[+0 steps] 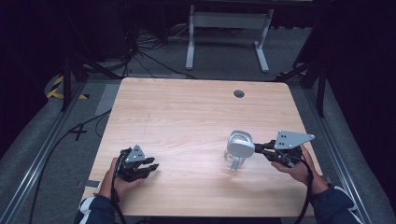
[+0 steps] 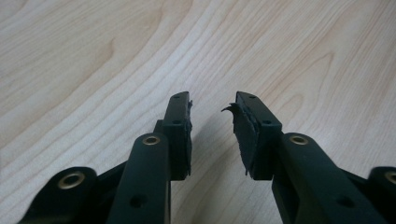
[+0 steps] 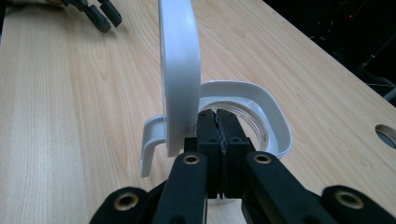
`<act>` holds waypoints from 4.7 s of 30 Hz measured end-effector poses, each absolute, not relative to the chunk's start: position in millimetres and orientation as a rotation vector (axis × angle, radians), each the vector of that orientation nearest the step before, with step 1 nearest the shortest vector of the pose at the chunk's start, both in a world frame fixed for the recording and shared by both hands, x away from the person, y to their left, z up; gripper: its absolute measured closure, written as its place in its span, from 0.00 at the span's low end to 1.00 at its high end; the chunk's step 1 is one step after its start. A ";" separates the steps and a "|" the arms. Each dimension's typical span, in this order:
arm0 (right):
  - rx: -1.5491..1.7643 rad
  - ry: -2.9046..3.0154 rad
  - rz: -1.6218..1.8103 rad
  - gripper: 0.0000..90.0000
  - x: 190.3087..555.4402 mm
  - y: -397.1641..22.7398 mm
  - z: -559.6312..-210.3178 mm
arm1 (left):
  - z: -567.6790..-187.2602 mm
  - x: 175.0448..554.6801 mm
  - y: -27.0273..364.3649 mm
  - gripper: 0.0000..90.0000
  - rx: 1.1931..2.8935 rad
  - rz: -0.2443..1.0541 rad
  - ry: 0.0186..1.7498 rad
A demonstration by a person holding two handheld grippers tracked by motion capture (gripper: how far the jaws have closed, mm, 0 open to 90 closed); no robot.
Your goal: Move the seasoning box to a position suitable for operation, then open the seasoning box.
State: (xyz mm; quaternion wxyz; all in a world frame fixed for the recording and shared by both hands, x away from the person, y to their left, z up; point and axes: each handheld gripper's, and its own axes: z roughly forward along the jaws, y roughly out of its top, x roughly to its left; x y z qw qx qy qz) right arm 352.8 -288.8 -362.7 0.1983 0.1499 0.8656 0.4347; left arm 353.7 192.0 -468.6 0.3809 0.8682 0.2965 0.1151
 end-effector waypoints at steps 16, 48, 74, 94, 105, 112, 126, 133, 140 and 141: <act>0.405 2.421 1.187 0.99 353.5 -287.0 -361.2 | -479.2 347.7 188.0 0.60 2.207 0.297 0.700; 0.484 2.385 1.070 0.83 350.9 -307.8 -363.8 | -479.8 351.6 186.5 0.27 2.205 0.343 0.822; 0.665 2.450 0.909 0.67 346.1 -357.2 -405.2 | -479.9 351.4 186.0 0.27 2.204 0.341 0.825; 0.908 2.410 0.980 0.33 318.6 -412.0 -461.3 | -480.4 360.6 177.8 0.17 2.225 0.306 0.786; 1.020 2.374 1.035 0.24 317.7 -418.5 -466.9 | -479.8 364.6 172.7 0.16 2.241 0.307 0.769; 1.029 2.371 1.034 0.23 318.1 -418.3 -467.0 | -479.8 365.3 171.2 0.15 2.241 0.311 0.762; 1.030 2.373 1.030 0.22 318.6 -418.4 -466.9 | -479.4 365.4 170.7 0.15 2.243 0.301 0.765; 1.034 2.372 1.030 0.21 318.7 -418.3 -466.9 | -480.0 365.5 170.1 0.15 2.236 0.305 0.766; 1.034 2.372 1.030 0.21 318.7 -418.3 -467.0 | -480.0 365.5 170.2 0.15 2.236 0.305 0.766; 1.035 2.372 1.030 0.21 318.7 -418.3 -466.9 | -480.0 365.5 170.2 0.15 2.236 0.305 0.766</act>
